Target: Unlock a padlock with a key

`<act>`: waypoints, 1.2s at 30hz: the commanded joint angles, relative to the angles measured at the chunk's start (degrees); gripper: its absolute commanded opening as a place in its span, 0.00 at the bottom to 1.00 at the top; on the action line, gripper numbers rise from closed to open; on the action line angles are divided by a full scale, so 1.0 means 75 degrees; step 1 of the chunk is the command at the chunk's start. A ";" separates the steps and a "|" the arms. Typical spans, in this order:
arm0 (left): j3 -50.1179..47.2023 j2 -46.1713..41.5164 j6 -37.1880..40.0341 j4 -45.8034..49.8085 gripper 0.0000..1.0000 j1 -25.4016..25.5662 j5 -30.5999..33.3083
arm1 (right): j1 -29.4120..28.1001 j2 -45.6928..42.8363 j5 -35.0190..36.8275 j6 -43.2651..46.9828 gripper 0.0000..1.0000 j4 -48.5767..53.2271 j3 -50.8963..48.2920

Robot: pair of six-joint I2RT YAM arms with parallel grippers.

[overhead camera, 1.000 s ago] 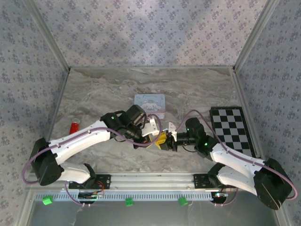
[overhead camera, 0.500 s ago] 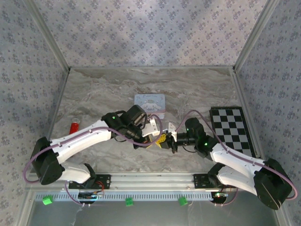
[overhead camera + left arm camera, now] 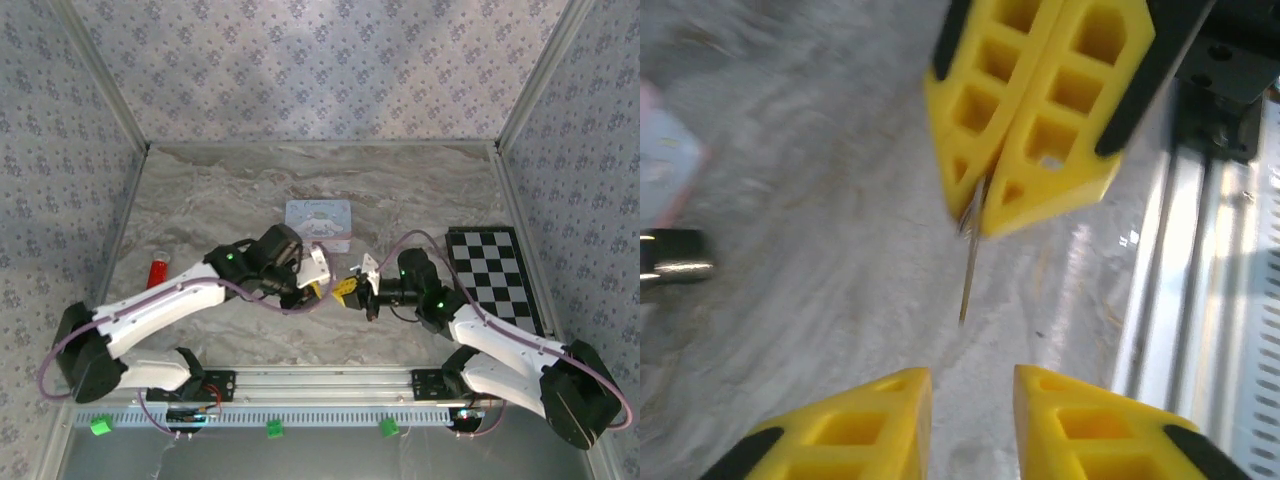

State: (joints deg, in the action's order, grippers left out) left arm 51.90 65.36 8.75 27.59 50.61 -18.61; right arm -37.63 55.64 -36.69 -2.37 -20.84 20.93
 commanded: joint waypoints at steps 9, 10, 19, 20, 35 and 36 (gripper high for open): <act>-0.3219 -0.1429 -0.4589 -0.5754 0.52 -0.1909 0.1048 | -0.0032 -0.0799 0.4494 -0.3948 0.00 -0.1292 -0.1190; -0.3387 -0.1212 -0.4835 -0.6053 0.52 -0.1908 0.1135 | -0.0065 -0.0895 0.4648 -0.4093 0.00 -0.1338 -0.1268; -0.4131 0.1437 -0.6303 -0.9508 0.62 -0.1765 0.1602 | -0.0537 -0.1333 0.5667 -0.4688 0.00 -0.1626 -0.1594; -0.4053 0.1739 -0.6342 -0.9715 0.62 -0.1713 0.1588 | -0.0558 -0.1345 0.5724 -0.4791 0.00 -0.1648 -0.1638; -0.2462 0.4583 -0.6915 -0.9406 0.55 -0.1053 0.2645 | -0.0679 -0.2150 0.6014 -0.5007 0.00 -0.1167 -0.2034; -0.2345 0.4678 -0.6967 -0.9220 0.55 -0.1047 0.2692 | -0.0679 -0.2277 0.6088 -0.5036 0.00 -0.1031 -0.2040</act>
State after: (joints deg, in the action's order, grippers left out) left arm 31.70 98.87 -41.93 -43.92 42.19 -1.58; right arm -42.41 40.42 6.72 -39.11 -30.92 6.28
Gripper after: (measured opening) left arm 0.555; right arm 0.051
